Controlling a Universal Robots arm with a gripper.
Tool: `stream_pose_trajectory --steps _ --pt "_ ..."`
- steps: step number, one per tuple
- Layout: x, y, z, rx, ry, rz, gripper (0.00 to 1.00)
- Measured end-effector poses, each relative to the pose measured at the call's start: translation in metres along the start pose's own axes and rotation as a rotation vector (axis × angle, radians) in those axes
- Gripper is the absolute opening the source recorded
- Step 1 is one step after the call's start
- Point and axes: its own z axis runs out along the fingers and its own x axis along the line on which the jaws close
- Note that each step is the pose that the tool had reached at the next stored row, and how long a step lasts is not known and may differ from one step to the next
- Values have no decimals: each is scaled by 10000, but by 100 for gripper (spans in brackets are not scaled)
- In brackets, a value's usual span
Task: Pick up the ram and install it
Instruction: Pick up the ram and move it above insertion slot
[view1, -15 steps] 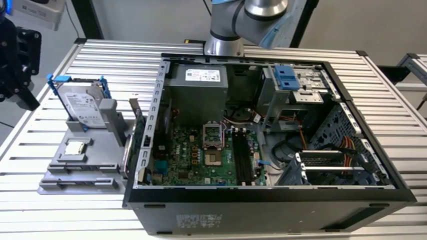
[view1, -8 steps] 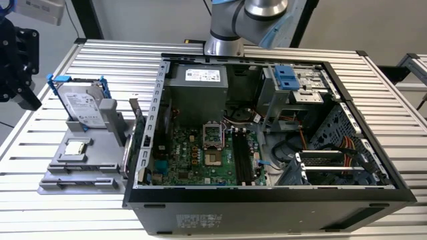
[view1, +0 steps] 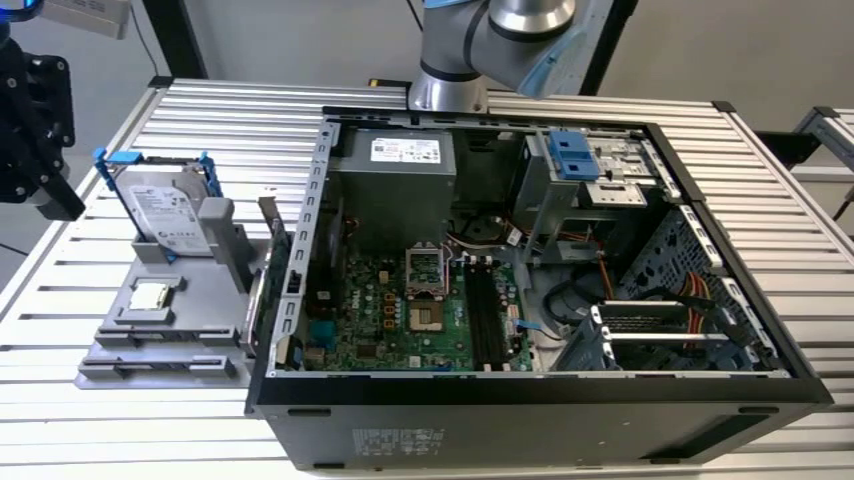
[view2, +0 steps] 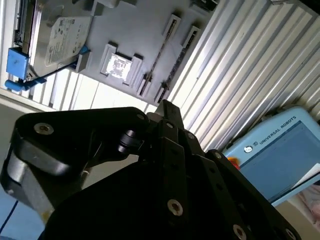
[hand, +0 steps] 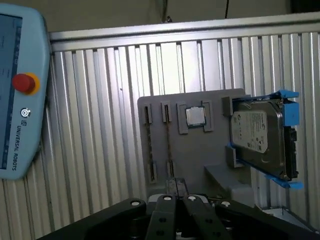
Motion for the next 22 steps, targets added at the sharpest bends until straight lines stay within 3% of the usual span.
stream_pose_trajectory --steps 9,22 --pt "0 -1 0 -36 5 -1059 0" --pt "0 -1 0 -41 6 -1213 0"
